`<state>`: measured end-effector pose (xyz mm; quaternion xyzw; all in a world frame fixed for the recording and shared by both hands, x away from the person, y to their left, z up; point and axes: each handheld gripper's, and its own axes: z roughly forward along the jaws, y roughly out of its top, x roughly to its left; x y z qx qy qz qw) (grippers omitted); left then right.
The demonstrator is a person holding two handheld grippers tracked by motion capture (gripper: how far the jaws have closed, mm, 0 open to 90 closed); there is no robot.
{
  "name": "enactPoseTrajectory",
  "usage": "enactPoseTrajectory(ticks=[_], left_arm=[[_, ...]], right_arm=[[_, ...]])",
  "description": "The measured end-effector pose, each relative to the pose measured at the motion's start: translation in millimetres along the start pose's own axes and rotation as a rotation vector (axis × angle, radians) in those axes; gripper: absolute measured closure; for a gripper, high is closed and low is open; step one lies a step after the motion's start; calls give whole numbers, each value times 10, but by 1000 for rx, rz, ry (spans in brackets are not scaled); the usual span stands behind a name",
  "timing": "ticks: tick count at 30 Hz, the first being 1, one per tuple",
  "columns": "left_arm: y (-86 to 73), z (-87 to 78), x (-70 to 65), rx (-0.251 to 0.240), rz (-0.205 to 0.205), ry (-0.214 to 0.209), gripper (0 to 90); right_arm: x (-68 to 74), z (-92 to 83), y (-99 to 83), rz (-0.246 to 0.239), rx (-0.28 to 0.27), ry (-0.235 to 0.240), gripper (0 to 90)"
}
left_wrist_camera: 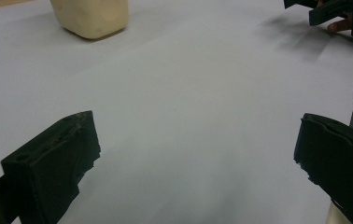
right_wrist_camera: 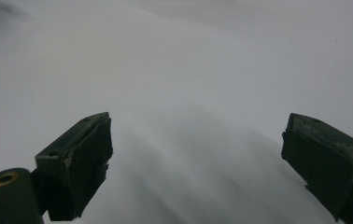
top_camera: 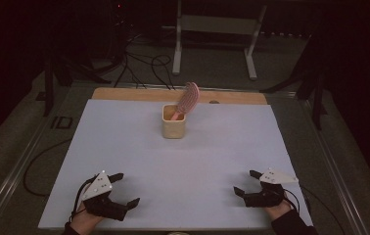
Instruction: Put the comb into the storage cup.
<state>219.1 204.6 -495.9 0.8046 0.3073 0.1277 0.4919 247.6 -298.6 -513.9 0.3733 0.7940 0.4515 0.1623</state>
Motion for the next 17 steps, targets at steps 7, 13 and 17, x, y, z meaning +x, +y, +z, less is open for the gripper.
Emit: enactPoseTrajectory(ticks=[7, 13, 17], left_arm=[[2, -2, -4, 1, 4, -1, 3], [-2, -2, -2, 0, 2, 0, 3], [5, -5, -2, 0, 8, 1, 3]], right_arm=[[1, 75, 24, -8, 4, 1, 83], [0, 83, 45, -6, 4, -19, 83], [3, 65, 59, -7, -1, -26, 83]])
